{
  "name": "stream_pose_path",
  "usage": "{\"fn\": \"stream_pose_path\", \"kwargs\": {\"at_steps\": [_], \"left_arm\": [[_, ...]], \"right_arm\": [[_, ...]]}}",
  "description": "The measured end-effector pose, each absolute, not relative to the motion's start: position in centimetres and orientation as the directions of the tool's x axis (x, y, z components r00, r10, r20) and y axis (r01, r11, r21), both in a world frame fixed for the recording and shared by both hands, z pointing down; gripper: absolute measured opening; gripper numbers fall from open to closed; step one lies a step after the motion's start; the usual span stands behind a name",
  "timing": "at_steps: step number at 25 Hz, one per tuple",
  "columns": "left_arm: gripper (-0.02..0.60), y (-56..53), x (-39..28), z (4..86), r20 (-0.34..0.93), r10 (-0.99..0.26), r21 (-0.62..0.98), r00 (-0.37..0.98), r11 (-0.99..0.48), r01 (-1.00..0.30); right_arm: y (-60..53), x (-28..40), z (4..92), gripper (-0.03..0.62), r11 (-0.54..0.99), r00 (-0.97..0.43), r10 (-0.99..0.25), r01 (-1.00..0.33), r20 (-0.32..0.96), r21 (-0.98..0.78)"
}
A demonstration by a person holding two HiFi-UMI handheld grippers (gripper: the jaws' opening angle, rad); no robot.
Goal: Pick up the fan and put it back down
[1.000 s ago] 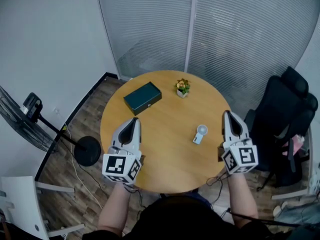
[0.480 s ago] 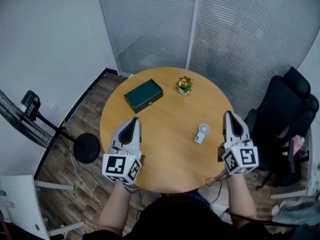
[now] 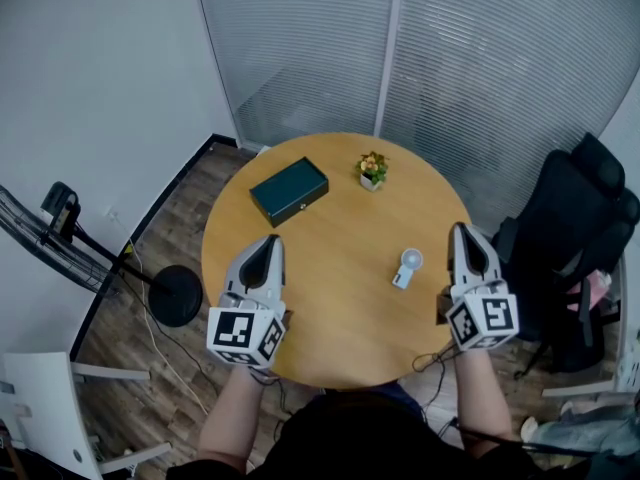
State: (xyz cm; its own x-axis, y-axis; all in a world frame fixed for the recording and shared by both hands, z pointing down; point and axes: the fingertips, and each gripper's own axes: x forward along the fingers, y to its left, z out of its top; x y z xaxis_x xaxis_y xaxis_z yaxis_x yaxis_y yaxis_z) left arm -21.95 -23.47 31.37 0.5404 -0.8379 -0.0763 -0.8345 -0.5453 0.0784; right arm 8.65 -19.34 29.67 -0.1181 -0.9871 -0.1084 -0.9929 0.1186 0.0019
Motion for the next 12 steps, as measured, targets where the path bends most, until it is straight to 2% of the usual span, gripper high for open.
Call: {"fn": "stream_pose_path", "kwargs": {"at_steps": [12], "left_arm": [[0.011, -24.36, -21.41, 31.76, -0.071, -0.836, 0.079, 0.543, -0.548, -0.833]], "right_arm": [[-20.34, 8.68, 30.07, 0.004, 0.129, -0.128, -0.987, -0.992, -0.101, -0.002]]}}
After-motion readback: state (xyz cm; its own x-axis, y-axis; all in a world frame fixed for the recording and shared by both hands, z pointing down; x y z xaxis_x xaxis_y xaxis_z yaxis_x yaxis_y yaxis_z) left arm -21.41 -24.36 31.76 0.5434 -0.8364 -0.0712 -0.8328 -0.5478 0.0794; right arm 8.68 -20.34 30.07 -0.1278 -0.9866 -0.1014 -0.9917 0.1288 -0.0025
